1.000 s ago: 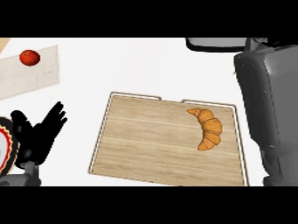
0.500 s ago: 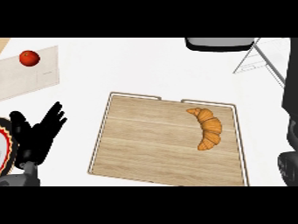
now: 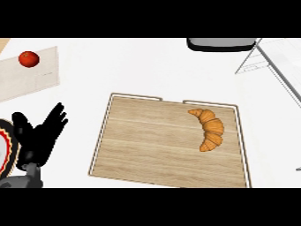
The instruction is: Pick the cupcake from the tray and place it in the tiered shelf
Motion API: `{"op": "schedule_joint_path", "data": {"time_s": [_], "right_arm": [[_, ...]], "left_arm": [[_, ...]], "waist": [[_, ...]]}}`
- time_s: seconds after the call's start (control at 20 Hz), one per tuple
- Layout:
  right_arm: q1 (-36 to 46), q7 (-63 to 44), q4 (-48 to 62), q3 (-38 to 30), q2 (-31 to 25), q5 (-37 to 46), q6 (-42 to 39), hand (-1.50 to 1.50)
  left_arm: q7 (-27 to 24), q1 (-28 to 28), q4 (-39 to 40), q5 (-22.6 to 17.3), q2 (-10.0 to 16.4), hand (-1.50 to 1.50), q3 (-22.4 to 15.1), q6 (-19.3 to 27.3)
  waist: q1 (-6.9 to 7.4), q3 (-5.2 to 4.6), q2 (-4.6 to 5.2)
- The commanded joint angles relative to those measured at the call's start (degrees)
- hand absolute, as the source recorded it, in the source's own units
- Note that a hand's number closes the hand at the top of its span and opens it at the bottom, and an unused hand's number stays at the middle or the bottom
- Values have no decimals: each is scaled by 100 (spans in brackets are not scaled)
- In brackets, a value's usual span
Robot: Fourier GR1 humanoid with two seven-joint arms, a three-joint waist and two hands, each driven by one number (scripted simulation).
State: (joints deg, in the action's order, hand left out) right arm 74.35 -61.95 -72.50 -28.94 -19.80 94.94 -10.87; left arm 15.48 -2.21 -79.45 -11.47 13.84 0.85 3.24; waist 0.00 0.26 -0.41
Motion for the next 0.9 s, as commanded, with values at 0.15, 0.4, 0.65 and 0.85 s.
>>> {"op": "schedule_joint_path", "data": {"time_s": [0.15,0.4,0.65,0.85], "right_arm": [[-398,73,207,-449,-359,-309,-500,150],[-773,274,129,-529,-557,-408,-460,150],[-1166,517,405,-713,-762,-661,66,150],[-1287,551,515,-601,-859,-776,261,150]], "left_arm": [[-13,-270,535,-38,25,0,157,-122],[61,-195,325,244,-186,0,-74,123],[1,100,99,203,-286,0,-103,35],[-199,-39,498,80,-125,0,118,-285]], "waist": [[-48,-29,46],[-32,-27,42],[16,-25,45],[17,-29,52]]}}
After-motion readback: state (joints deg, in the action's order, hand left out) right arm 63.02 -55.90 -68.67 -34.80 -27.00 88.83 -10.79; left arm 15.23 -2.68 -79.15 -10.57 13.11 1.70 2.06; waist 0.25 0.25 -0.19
